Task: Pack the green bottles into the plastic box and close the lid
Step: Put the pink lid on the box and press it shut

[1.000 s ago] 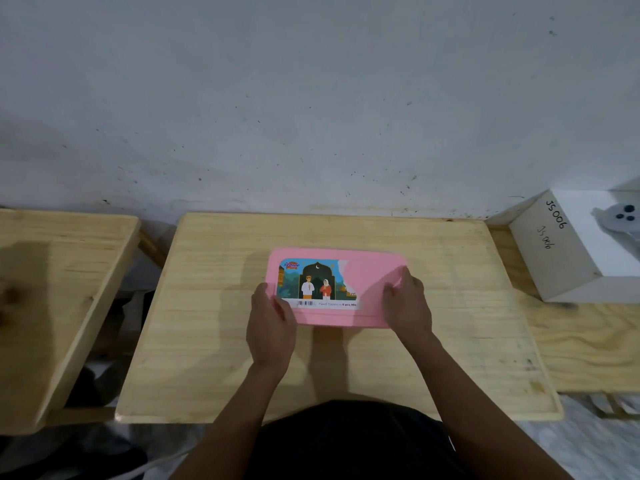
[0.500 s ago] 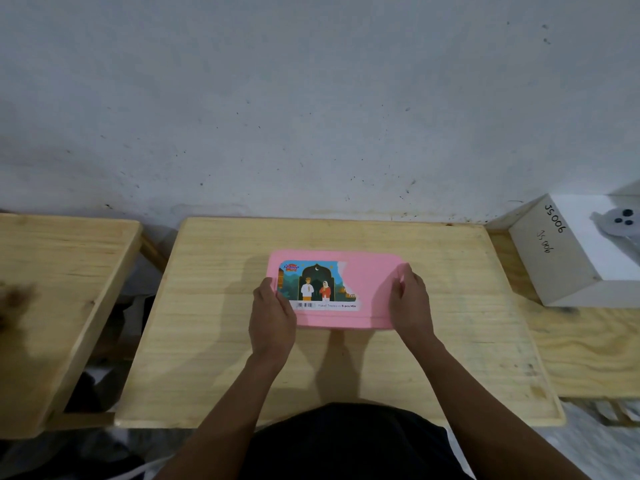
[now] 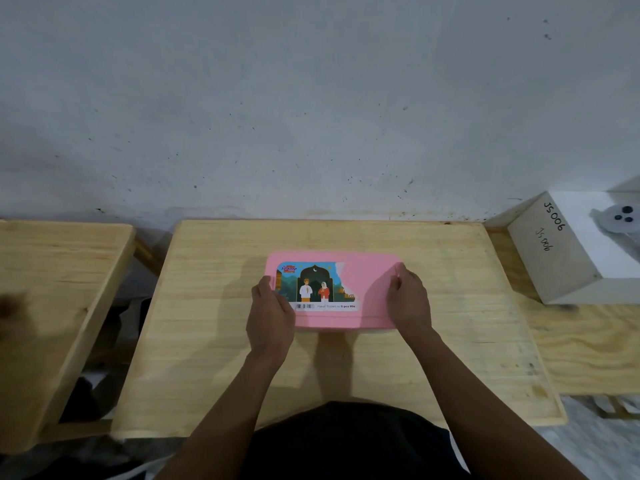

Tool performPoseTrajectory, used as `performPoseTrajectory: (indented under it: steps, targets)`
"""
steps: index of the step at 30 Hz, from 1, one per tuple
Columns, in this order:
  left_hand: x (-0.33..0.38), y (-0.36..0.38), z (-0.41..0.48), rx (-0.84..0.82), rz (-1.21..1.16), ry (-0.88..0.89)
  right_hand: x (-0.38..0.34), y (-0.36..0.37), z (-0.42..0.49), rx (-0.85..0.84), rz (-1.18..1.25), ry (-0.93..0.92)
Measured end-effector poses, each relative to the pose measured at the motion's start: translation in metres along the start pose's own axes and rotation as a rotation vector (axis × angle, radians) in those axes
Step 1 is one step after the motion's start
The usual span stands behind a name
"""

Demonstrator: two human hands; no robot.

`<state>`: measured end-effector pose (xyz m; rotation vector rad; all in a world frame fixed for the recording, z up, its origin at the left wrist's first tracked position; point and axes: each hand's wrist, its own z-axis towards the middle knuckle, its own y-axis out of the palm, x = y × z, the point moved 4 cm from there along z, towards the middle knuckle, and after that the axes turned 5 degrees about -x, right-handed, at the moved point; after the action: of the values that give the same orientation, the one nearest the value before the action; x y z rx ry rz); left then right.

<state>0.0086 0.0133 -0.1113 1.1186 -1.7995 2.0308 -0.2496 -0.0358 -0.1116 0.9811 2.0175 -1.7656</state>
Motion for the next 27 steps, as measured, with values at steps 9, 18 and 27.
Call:
performPoseTrajectory:
  steps: [9, 18, 27]
  targets:
    - [0.002, 0.006, 0.009, -0.048, 0.262, 0.116, -0.023, 0.009, 0.003, 0.010, -0.304, -0.211]
    - [0.013, 0.018, 0.035, -0.233, 0.437, 0.296, -0.025, 0.024, 0.003, -0.062, -0.471, -0.305]
    - [0.026, 0.009, 0.035, -0.194, 0.407, 0.332, -0.032, 0.011, -0.001, 0.027, -0.473, -0.323]
